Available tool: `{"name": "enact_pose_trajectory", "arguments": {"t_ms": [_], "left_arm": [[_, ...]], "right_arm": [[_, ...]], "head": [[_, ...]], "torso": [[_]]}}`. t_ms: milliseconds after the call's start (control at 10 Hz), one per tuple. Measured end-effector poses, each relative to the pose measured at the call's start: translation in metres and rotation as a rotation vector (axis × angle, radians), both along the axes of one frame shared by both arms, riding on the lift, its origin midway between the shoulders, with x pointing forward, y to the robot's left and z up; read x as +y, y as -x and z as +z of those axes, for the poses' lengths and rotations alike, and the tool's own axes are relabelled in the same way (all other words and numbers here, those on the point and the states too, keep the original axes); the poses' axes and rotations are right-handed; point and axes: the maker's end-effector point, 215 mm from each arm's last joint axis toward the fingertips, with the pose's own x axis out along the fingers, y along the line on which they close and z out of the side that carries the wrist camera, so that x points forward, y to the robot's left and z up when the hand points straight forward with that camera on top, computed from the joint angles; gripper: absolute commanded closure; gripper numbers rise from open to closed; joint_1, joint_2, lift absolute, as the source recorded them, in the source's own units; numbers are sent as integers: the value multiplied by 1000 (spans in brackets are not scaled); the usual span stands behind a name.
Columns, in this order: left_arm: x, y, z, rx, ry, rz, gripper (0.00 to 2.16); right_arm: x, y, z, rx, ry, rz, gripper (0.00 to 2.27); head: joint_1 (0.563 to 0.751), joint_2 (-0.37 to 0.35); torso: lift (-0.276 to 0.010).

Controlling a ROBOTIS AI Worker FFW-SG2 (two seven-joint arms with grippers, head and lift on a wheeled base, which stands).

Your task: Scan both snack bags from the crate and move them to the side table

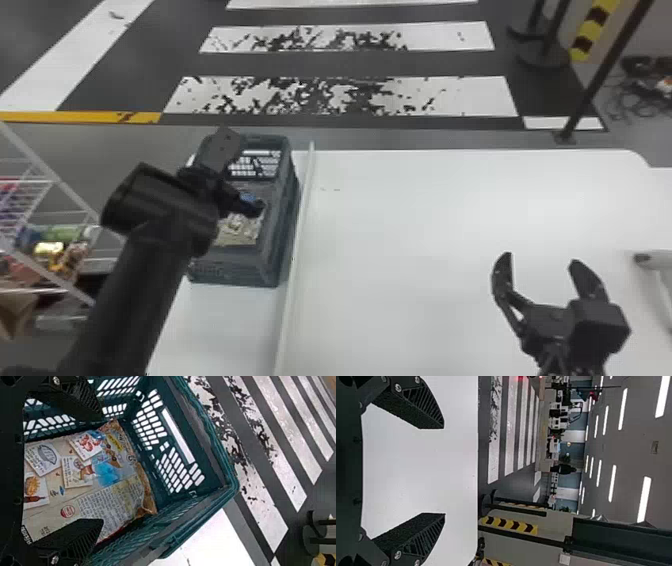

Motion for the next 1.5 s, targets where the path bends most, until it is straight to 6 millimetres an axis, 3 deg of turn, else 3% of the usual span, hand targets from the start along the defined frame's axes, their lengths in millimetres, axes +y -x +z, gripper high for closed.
{"name": "enact_pose_trajectory", "arguments": {"t_ms": [400,900,1300,1500], "left_arm": [[16,17,-31,70,-38,16,90],[-9,13,-57,107,-65,-55,90],[-16,24,-77,152,-70,-89,532],[-19,30,-92,164,-75,-109,1008]], "right_arm": [[9,-10,-1,-1,-1,26,151],[18,-11,-1,1,-4,43,151],[21,-13,-1,1,-1,54,151],[24,-15,-4,4,1,62,151]], "head": [[695,124],[695,106],[695,102],[695,103]], "torso": [[-29],[-29],[-29],[-29]]}}
